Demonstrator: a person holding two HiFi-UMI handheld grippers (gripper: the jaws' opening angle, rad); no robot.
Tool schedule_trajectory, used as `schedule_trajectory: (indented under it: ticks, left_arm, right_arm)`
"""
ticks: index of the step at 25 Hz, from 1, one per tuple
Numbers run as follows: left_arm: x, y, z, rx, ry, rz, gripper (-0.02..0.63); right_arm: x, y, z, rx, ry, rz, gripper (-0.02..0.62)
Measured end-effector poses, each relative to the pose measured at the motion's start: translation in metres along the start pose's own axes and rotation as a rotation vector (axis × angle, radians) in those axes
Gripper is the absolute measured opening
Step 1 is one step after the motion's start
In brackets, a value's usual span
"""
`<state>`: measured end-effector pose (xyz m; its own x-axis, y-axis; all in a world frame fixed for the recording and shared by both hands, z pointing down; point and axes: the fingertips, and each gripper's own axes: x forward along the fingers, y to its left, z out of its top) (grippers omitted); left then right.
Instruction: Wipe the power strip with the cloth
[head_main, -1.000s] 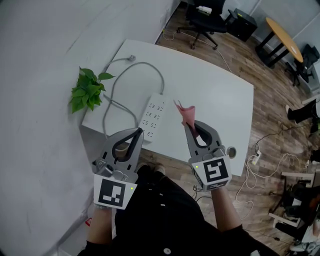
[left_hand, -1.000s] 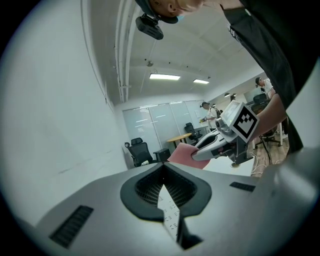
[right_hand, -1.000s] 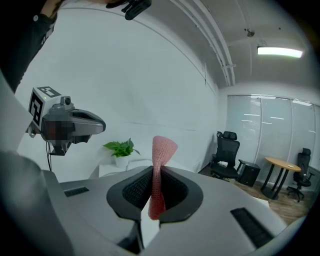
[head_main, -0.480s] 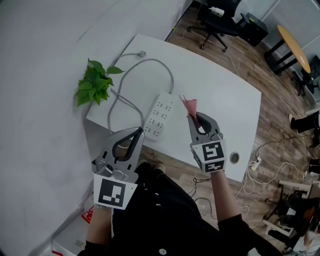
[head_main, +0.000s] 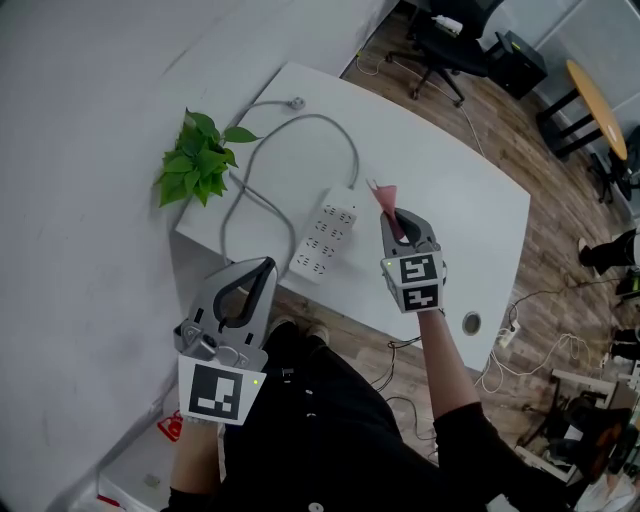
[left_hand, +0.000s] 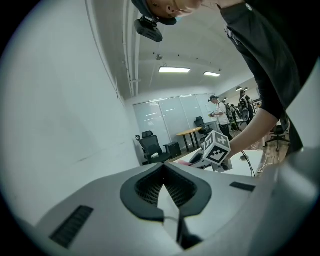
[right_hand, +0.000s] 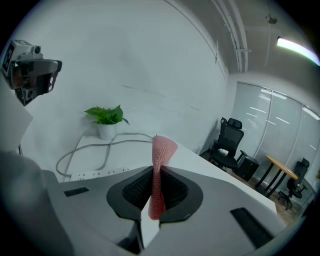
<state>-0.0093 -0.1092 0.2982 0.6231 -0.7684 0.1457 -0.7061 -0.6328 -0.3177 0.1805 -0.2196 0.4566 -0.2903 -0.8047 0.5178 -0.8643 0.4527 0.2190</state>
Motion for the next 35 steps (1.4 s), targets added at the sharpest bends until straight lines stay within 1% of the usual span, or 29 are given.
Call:
schedule_trajectory:
  ticks: [5,12,16,24,29,35]
  left_arm:
    - [-0.005,0.007,-0.009,-0.012,0.025,0.024,0.014]
    - [-0.014,0.02,-0.022,-0.025,0.056,0.072,0.014]
    - [-0.017,0.024,-0.028,-0.033,0.073,0.089,0.014]
    - [-0.023,0.027,-0.036,-0.024,0.099,0.096,0.014]
    - [-0.026,0.029,-0.039,-0.038,0.105,0.104,0.014]
    - [-0.025,0.027,-0.041,-0.038,0.1,0.088,0.014]
  right_arm:
    - [0.025,-0.001,-0.015,0.007,0.054,0.004,0.048]
    - [0.057,0.005,-0.029,-0.044,0.117,0.044,0.048]
    - [0.073,0.01,-0.039,-0.053,0.157,0.066,0.048]
    - [0.09,0.024,-0.054,-0.075,0.213,0.113,0.048]
    - [0.092,0.028,-0.057,-0.069,0.223,0.12,0.048]
    - [0.091,0.031,-0.057,-0.06,0.226,0.133,0.048]
